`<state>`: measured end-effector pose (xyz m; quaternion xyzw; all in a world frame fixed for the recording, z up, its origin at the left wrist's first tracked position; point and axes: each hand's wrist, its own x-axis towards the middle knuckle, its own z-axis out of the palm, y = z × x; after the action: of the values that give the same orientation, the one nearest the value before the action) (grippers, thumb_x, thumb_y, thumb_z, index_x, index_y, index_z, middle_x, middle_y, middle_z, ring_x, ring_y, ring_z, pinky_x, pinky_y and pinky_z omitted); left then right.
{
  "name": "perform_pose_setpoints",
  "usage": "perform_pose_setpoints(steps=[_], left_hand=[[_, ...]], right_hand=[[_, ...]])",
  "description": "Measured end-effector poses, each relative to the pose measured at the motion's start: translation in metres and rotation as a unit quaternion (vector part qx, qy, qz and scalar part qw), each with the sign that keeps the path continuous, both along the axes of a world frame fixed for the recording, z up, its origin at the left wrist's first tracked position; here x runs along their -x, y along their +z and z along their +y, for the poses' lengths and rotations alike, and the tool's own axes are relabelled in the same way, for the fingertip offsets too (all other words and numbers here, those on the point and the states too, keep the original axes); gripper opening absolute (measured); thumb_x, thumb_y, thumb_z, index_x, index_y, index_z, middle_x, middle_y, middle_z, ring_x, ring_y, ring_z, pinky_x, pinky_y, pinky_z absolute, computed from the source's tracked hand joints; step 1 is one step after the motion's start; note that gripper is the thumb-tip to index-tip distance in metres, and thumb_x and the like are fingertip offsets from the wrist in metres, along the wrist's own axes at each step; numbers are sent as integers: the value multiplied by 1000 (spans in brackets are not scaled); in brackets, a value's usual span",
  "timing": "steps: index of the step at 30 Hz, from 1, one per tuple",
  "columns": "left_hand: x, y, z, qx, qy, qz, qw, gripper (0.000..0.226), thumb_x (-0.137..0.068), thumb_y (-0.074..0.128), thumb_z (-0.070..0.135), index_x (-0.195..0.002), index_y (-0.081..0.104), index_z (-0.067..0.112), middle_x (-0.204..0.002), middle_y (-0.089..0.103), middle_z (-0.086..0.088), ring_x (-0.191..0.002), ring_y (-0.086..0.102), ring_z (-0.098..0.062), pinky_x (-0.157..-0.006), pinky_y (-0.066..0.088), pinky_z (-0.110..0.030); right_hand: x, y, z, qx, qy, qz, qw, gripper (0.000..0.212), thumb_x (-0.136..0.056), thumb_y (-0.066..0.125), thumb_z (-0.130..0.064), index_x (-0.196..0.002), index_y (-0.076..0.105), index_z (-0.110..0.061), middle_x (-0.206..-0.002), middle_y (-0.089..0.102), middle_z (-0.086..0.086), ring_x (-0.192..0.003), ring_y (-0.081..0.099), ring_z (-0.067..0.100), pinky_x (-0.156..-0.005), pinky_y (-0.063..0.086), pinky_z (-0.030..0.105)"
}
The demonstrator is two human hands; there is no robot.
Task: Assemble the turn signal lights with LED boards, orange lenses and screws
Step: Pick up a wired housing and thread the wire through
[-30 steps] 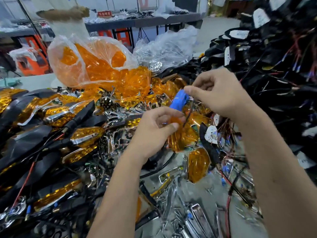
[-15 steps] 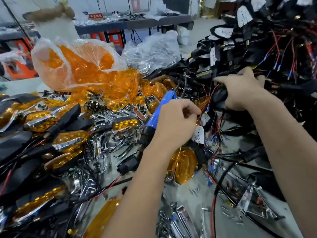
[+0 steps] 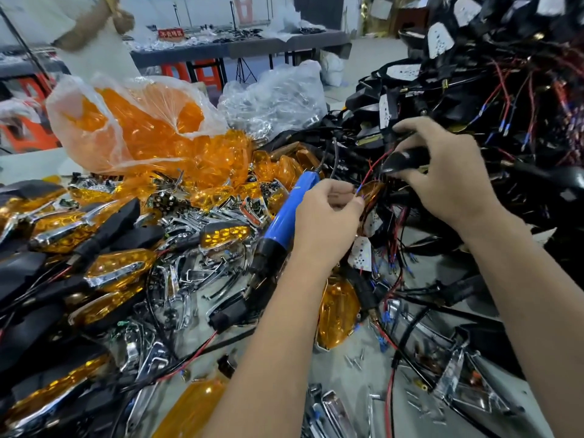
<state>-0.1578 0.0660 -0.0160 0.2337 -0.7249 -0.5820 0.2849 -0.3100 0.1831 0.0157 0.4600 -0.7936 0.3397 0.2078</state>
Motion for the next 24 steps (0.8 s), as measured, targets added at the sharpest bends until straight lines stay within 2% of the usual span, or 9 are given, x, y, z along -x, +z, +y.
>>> perform_pose_setpoints(steps=[3,6,9,11,13,14,16,19,24], left_hand=[[1,3,2,-41,-32,56,997,16,-99,67,20,-115,67,21,-105,72,-4,-97,73,-26,-88,62,-48],[-9,8,0,-53,-29,112,992,14,-100,61,22,-113,67,19,-101,73,-17,-92,71,-39,-82,62,-56],[-33,14,-16,-94,-19,160,982,13,-102,62,14,-114,66,16,-85,74,-10,-68,73,-27,-62,63,-41],[-54,18,-31,-96,-14,154,983,12,-100,61,13,-110,66,14,-78,72,-12,-55,70,-26,-52,57,-32],[-75,21,-47,-89,-7,126,988,14,-96,57,13,-108,63,8,-72,70,-12,-45,62,-26,-44,49,-28],[-84,23,-55,-90,-7,107,990,13,-95,55,12,-103,63,6,-68,69,-12,-42,60,-26,-41,47,-27],[-106,24,-71,-108,-7,62,992,11,-96,52,7,-90,61,7,-61,65,-11,-40,56,-24,-38,43,-26],[-135,16,-87,-130,20,-16,991,18,-94,58,14,-76,59,12,-57,61,-7,-41,56,-22,-37,41,-24],[-154,-4,-97,-179,49,-28,982,24,-104,53,23,-91,69,11,-73,72,-12,-52,65,-25,-45,51,-29]], right_hand=[[-28,13,-9,48,98,-3,994,34,-87,84,-34,-112,70,-15,-94,76,-5,-88,73,16,-84,58,35],[-67,23,-38,104,133,-65,984,25,-92,77,-35,-92,74,-10,-76,70,-3,-68,63,10,-64,49,28],[-94,26,-65,96,115,-205,967,25,-93,75,-36,-79,73,-16,-61,59,-4,-51,53,7,-46,46,25],[-108,25,-79,71,142,-270,950,33,-95,74,-38,-73,71,-14,-61,57,8,-49,53,16,-42,46,28],[-120,27,-93,52,175,-324,928,33,-96,72,-37,-79,74,-8,-72,65,20,-59,56,29,-56,53,43],[-124,28,-98,37,185,-357,915,29,-97,72,-35,-84,77,-9,-77,69,17,-63,59,24,-61,55,42],[-131,26,-109,-26,201,-396,896,21,-97,72,-30,-92,79,-11,-79,70,11,-61,58,12,-53,51,30],[-142,16,-119,-100,240,-437,861,17,-96,69,-20,-112,72,-17,-84,72,12,-57,58,18,-50,51,30],[-156,-6,-134,-115,292,-435,844,18,-97,63,-13,-109,74,-22,-61,62,0,-48,56,19,-42,46,27]])
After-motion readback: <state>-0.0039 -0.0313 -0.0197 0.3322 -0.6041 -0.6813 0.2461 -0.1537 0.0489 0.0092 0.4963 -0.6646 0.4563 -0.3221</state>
